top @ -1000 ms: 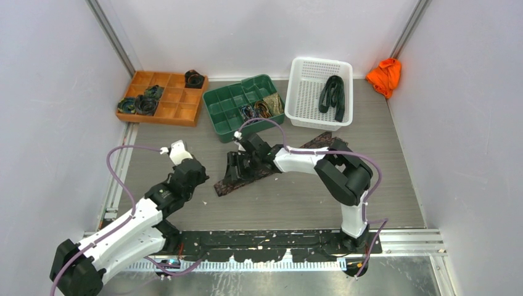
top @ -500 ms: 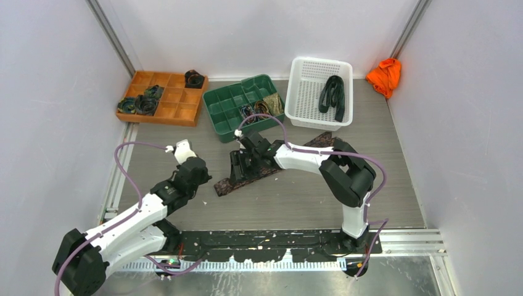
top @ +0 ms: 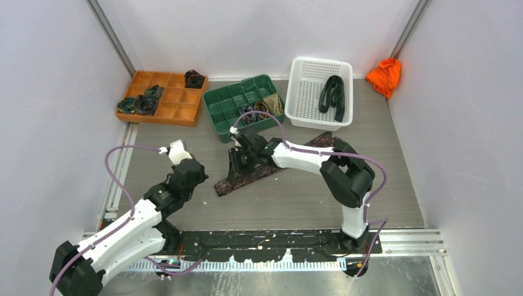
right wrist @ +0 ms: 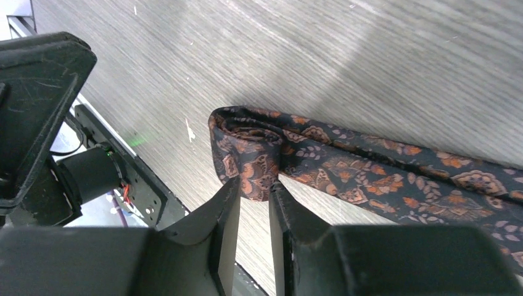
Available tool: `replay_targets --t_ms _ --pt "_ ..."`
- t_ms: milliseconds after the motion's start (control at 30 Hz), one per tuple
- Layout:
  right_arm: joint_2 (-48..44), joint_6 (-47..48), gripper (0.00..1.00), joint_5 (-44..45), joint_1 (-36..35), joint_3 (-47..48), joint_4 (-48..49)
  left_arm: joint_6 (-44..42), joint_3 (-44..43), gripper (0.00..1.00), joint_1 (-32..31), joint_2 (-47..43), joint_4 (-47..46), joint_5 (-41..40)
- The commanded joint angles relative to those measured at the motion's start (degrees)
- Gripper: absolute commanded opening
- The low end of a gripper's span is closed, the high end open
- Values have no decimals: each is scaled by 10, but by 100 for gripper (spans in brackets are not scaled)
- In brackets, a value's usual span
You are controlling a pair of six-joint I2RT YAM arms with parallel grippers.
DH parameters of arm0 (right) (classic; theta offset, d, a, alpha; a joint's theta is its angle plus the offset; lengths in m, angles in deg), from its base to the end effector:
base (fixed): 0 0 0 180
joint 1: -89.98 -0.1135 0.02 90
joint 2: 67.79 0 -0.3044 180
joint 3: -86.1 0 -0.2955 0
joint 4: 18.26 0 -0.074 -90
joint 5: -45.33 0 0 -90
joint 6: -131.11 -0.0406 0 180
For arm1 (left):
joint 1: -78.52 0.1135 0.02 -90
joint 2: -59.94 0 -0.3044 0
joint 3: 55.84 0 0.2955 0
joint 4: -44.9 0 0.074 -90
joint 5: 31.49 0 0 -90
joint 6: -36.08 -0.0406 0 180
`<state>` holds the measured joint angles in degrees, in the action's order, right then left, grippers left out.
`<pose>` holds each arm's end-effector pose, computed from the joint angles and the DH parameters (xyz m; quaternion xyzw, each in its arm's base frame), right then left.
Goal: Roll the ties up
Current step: Roll the tie at the center of the board.
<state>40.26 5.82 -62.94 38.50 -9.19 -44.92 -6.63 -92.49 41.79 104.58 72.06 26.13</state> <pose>0.2753 0.3662 0.1996 -0.1844 0.9109 0.3404 0.1429 0.1609 -0.0930 0.2240 -0.2063 0.8370 -0.1121 0.4943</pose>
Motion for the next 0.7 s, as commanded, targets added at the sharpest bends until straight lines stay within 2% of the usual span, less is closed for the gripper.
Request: replay_targets --t_ms 0,67,167,467,667 --pt "8 -9 26 -24 -18 30 14 -5 -4 0 2 -24 5 -30" --pt "23 -10 19 -26 -30 41 7 -6 -7 0 3 -27 14 -32" --pt "36 -12 13 -24 -42 48 9 -6 -11 0 3 -30 22 -33" --pt "30 -6 10 17 -36 25 -2 -5 -7 0 2 -37 20 -25" --pt "8 -4 10 37 -20 -5 4 -11 -6 0 2 -3 -23 -4"
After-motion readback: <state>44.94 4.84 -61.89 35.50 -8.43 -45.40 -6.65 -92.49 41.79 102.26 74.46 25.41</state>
